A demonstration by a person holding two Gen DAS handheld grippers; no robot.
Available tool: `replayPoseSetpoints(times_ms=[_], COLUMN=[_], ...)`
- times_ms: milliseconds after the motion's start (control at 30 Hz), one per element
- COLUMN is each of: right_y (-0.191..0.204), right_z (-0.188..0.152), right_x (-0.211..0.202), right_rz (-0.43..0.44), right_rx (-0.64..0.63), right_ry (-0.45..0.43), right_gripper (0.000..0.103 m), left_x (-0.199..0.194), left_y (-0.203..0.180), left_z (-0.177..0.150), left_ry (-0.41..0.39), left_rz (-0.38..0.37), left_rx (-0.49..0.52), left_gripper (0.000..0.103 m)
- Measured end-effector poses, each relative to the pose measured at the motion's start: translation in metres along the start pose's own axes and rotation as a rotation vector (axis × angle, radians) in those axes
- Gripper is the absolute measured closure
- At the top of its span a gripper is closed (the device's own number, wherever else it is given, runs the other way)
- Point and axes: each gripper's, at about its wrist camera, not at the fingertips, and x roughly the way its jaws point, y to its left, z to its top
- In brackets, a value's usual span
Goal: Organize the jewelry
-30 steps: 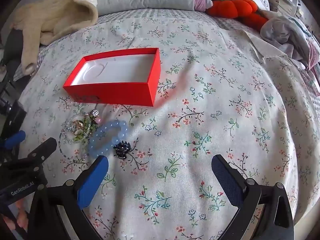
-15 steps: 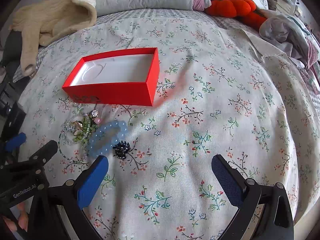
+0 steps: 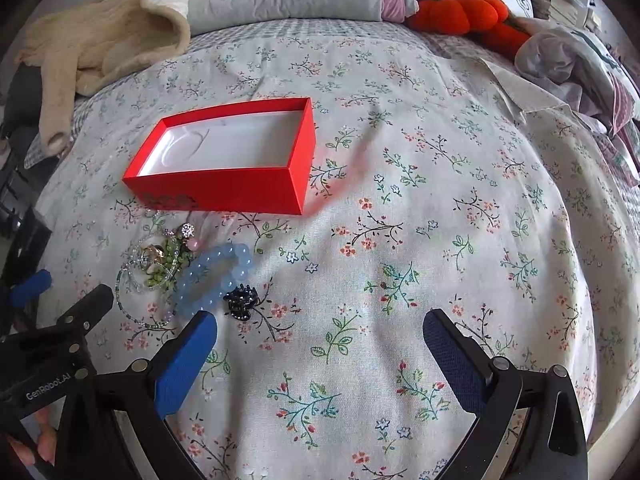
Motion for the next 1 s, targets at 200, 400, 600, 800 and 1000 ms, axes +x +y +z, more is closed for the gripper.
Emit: replayPoseSetpoints(times_ms=[200,400,600,800,1000], right_y=[0.0002,0.0003,0.0008,0.0006,0.0008], right_z=[-0.0002,-0.0005,-0.0006,-0.0005,-0.0007], right_x=[0.0003,0.0004,0.0007,0.0006,0.0001], right_rz=[-0.001,-0.001,-0.002,-0.002,-0.002], right_rx=[-0.001,0.0,0.0,0.001,0.0], right_ry=[0.0,-0.001,0.0,-0.001,-0.002], right_gripper=[0.0,0.0,0.0,0.0,0.0], left_x=[-0.0017,-0.0016,-0.0019,-0.0018,-0.0019], left_y=[0.0014,0.0014,0.0013,0.0012,0.0011], left_z=[0.0016,0.0019,0.0021,0.002,0.0021], left_ry=[-0.003,-0.003,-0.002,-0.001,-0.002], left_rz=[-0.003,-0.003,-0.004,-0.003,-0.004], left_rx=[-0.001,-0.001,0.0,0.0,-0.001], left_gripper=[0.0,0.0,0.0,0.0,0.0])
